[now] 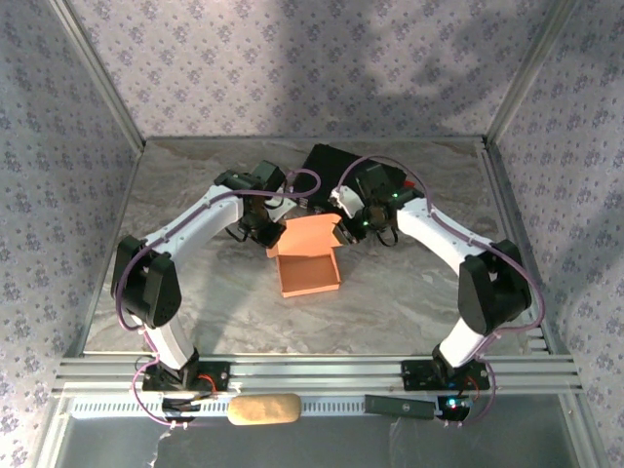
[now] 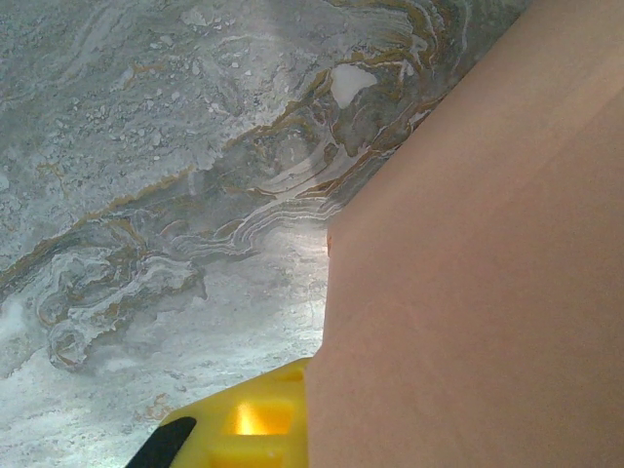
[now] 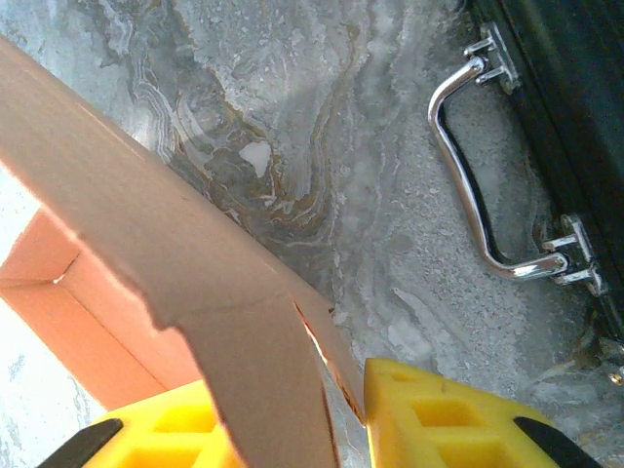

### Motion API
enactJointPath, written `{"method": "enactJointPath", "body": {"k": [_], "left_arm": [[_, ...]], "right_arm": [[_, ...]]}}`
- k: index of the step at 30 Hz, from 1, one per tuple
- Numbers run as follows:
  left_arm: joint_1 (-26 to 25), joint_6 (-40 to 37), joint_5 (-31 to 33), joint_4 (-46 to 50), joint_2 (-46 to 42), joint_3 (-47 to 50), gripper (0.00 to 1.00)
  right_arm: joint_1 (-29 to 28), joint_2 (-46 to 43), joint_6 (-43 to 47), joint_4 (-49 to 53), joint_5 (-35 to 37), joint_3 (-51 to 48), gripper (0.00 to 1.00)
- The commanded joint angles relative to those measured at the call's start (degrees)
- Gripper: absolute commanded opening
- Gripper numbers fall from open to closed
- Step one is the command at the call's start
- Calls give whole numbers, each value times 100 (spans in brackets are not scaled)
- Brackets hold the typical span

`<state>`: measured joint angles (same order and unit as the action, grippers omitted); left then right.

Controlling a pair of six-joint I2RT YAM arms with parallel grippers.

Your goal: Fold the paper box

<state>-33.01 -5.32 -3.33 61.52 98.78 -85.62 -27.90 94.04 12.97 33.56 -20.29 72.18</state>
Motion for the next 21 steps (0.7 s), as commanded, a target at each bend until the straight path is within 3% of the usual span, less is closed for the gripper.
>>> {"method": "enactJointPath", "body": {"k": [1,13,21], "left_arm": [[34,-24,69,130,1,-111,9],[40,345,-3,-141,-201,132,13],[-3,1361,-52,-535,-293,151,3]], "right_arm": [[-11,-152,-126,-133,85,25,31],[-83,-91,-307,-201,256,0,8],[-549,-120,-889,-305,705,125,0]]}}
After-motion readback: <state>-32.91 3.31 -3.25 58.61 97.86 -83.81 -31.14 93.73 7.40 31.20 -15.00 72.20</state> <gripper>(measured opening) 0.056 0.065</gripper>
